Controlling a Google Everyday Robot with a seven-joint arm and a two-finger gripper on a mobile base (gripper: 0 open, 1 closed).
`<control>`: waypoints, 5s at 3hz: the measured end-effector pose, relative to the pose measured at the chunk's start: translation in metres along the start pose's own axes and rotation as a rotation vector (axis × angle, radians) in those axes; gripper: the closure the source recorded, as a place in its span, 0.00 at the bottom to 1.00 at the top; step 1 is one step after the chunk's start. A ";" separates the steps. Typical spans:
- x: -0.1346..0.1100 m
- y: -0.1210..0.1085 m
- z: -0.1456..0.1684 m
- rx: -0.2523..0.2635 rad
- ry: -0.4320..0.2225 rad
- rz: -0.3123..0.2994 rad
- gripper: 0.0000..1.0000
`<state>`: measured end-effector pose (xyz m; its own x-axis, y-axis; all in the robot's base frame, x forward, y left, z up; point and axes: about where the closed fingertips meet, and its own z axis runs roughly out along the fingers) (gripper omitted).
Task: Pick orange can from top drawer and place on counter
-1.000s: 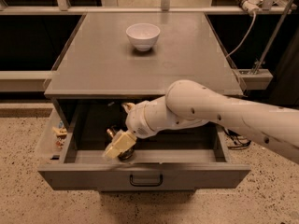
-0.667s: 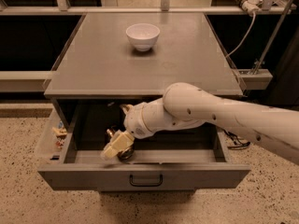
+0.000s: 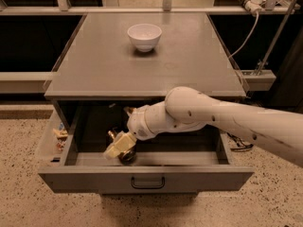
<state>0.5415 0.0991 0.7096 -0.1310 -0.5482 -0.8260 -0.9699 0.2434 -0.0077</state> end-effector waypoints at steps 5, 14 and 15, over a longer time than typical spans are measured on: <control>0.013 -0.029 0.038 0.072 0.024 0.030 0.00; 0.071 -0.027 0.029 0.159 0.176 0.081 0.88; 0.069 -0.026 0.029 0.150 0.165 0.078 1.00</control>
Offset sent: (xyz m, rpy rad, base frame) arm 0.0170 -0.0190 -0.0304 -0.0439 0.0426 -0.0684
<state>0.5637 0.0782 0.6370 -0.2485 -0.6435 -0.7240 -0.9156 0.3999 -0.0412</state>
